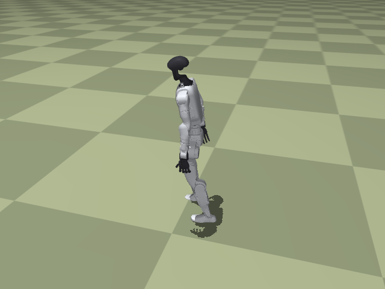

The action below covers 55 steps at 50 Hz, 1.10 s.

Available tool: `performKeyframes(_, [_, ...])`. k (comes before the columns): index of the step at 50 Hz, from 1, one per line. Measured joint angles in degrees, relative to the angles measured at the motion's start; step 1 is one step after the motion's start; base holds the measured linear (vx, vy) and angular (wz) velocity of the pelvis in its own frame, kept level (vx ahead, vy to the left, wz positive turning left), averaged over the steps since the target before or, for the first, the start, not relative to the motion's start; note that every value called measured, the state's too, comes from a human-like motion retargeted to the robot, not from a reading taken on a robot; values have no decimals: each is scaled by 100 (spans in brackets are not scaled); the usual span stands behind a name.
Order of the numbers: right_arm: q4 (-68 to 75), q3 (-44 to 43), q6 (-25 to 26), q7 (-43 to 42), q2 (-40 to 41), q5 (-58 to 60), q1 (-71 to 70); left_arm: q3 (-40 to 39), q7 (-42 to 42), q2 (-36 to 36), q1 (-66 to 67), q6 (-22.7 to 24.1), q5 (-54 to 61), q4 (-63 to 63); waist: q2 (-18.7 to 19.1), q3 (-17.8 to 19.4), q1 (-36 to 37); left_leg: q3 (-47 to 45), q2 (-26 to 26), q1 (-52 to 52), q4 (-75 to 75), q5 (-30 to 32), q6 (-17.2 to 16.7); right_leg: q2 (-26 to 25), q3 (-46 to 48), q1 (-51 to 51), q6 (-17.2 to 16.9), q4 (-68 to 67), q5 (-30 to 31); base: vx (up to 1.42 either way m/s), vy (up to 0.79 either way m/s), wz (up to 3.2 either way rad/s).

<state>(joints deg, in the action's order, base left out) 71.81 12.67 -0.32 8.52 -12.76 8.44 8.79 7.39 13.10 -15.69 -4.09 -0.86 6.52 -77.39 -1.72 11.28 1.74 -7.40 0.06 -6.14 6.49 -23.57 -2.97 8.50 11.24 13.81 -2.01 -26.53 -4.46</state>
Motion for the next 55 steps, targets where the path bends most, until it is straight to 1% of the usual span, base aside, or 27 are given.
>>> performKeyframes(2, [40, 71, 73, 154, 15, 185, 41, 203, 17, -67, -104, 21, -162, 192, -74, 111, -165, 289, -164, -220, 40, -106, 11, 99, -225, -153, -188, 1188, 318, 53, -8, 140])
performKeyframes(5, [61, 161, 183, 310, 55, 619, 18, 448, -138, -216, -349, 48, -436, 415, -214, 286, -366, 714, -346, -631, 57, -268, 16, 328, -582, -340, -617, 2635, 838, 57, -14, 129])
performKeyframes(7, [58, 188, 170, 366, 85, 936, -36, 528, -279, -311, -509, 135, -651, 547, -257, 319, -429, 946, -352, -868, 42, -328, -2, 425, -759, -320, -968, 3091, 1007, 59, -19, 106])
performKeyframes(8, [58, 191, 145, 363, 91, 1055, -72, 550, -353, -348, -574, 197, -720, 621, -257, 306, -448, 1055, -331, -960, 38, -338, -15, 447, -851, -265, -1123, 3138, 997, 60, -21, 96])
performKeyframes(10, [42, 197, 121, 256, 77, 1155, -119, 586, -501, -398, -620, 319, -669, 812, -241, 208, -461, 1271, -277, -1100, 51, -315, -34, 460, -1026, -240, -1281, 3153, 1072, 60, -24, 87])
performKeyframes(11, [42, 176, 135, 161, 56, 1138, -185, 583, -572, -406, -634, 366, -535, 922, -246, 149, -436, 1375, -272, -1140, 79, -264, -26, 476, -1062, -293, -1289, 3153, 1225, 60, -26, 75])
performKeyframes(13, [59, 124, 178, -64, 7, 1037, -356, 560, -697, -402, -644, 444, -212, 1134, -263, 33, -348, 1558, -273, -1195, 179, -102, 0, 517, -1023, -445, -1239, 3153, 1447, 60, -29, 59])
performKeyframes(14, [83, 100, 201, -200, -22, 938, -470, 541, -746, -387, -633, 470, -37, 1223, -272, -20, -280, 1620, -273, -1197, 275, 31, 21, 536, -949, -546, -1171, 3150, 1414, 60, -31, 47])
performKeyframes(16, [159, 68, 242, -494, -86, 683, -734, 507, -812, -336, -575, 502, 291, 1361, -303, -117, -121, 1668, -285, -1131, 598, 382, 80, 571, -791, -772, -1011, 3133, 1139, 60, -32, 42])
performKeyframes(18, [303, 65, 278, -802, -162, 378, -1080, 496, -819, -257, -486, 492, 592, 1436, -374, -202, 45, 1562, -341, -860, 1236, 792, 193, 640, -670, -964, -878, 3053, 799, 57, -33, 47])
performKeyframes(20, [449, 82, 312, -1082, -260, 116, -1429, 517, -767, -170, -322, 442, 825, 1460, -487, -329, 171, 1276, -409, -291, 2248, 1142, 368, 753, -523, -1095, -786, 2961, 562, 53, -32, 69])
performKeyframes(21, [513, 85, 330, -1203, -328, 26, -1616, 539, -727, -128, -224, 400, 905, 1454, -530, -412, 206, 1066, -390, 122, 2855, 1220, 480, 796, -416, -1121, -751, 2927, 481, 48, -29, 88])
performKeyframes(23, [628, 78, 377, -1402, -487, -86, -2019, 585, -645, -51, -38, 300, 1006, 1416, -585, -553, 289, 611, -279, 930, 3950, 1233, 715, 839, -206, -1154, -690, 2862, 332, 45, -27, 93])
performKeyframes(25, [710, 60, 437, -1523, -674, -107, -2446, 633, -546, 12, 136, 179, 990, 1333, -614, -620, 423, 160, -134, 1587, 4703, 1018, 935, 832, -31, -1193, -650, 2800, 199, 43, -24, 75])
performKeyframes(27, [727, 39, 496, -1574, -874, -79, -2850, 678, -426, 57, 315, 48, 849, 1206, -653, -602, 632, -201, -118, 2002, 4937, 704, 1044, 815, 80, -1267, -629, 2736, 84, 42, -21, 47])
performKeyframes(30, [609, -25, 575, -1620, -1179, -36, -3367, 725, -287, 90, 597, -150, 569, 981, -722, -493, 1027, -628, -307, 2321, 4476, 406, 1005, 788, 167, -1421, -607, 2654, -52, 42, -17, 21])
performKeyframes(32, [405, -121, 607, -1670, -1375, -42, -3631, 720, -289, 89, 769, -269, 449, 821, -742, -392, 1310, -943, -445, 2330, 3607, 411, 894, 736, 206, -1547, -612, 2623, -126, 43, -13, 8])
performKeyframes(34, [123, -256, 599, -1744, -1549, -77, -3836, 672, -368, 80, 918, -353, 422, 659, -697, -298, 1574, -1352, -512, 2203, 2436, 514, 745, 605, 260, -1696, -639, 2615, -204, 44, -9, 7])
performKeyframes(37, [-401, -501, 476, -1879, -1735, -185, -4018, 506, -558, 85, 1095, -398, 457, 393, -468, -204, 1863, -2167, -462, 1910, 591, 735, 417, 200, 409, -2011, -697, 2644, -339, 47, -5, 22])
performKeyframes(39, [-777, -639, 343, -1939, -1790, -273, -4043, 344, -656, 122, 1175, -407, 421, 179, -271, -183, 1935, -2801, -402, 1780, -332, 872, 147, -131, 559, -2276, -717, 2682, -434, 50, -3, 49])
performKeyframes(41, [-1134, -723, 224, -1932, -1788, -324, -4000, 165, -684, 181, 1218, -438, 324, -53, -132, -196, 1929, -3363, -394, 1714, -960, 1010, -85, -405, 719, -2520, -718, 2705, -508, 52, -2, 66])
performKeyframes(43, [-1445, -760, 145, -1835, -1727, -301, -3893, -20, -625, 249, 1217, -495, 208, -280, -78, -234, 1871, -3696, -377, 1721, -1145, 1042, -211, -579, 868, -2710, -696, 2677, -543, 53, 0, 76])
performKeyframes(46, [-1813, -760, 84, -1511, -1532, -114, -3582, -284, -352, 323, 1100, -555, 101, -540, -77, -335, 1726, -3587, -359, 1615, -1149, 1023, -160, -715, 1025, -2886, -602, 2450, -429, 57, 3, 83])
performKeyframes(49, [-1995, -718, -23, -1086, -1274, 131, -3065, -419, 43, 352, 917, -461, 68, -579, 14, -426, 1585, -3116, -281, 1230, -1149, 879, -75, -780, 1166, -2954, -461, 1750, 46, 63, 7, 95])
performKeyframes(50, [-2018, -698, -71, -937, -1180, 224, -2853, -434, 187, 353, 840, -392, 53, -552, 77, -456, 1544, -2945, -224, 1064, -1149, 807, -60, -788, 1217, -2925, -395, 1367, 289, 64, 10, 103])
performKeyframes(53, [-1884, -595, -154, -652, -897, 473, -2152, -271, 464, 303, 505, -141, 31, -266, 253, -649, 1462, -2443, -21, 766, -1041, 577, 13, -659, 1103, -2205, -236, -535, 1025, 59, 11, 119])
performKeyframes(55, [-1692, -542, -110, -637, -738, 507, -1696, -88, 436, 259, 171, -55, 56, 24, 315, -758, 1369, -2038, 25, 716, -858, 421, 53, -590, 821, -1545, -185, -1745, 1247, 52, 11, 165])
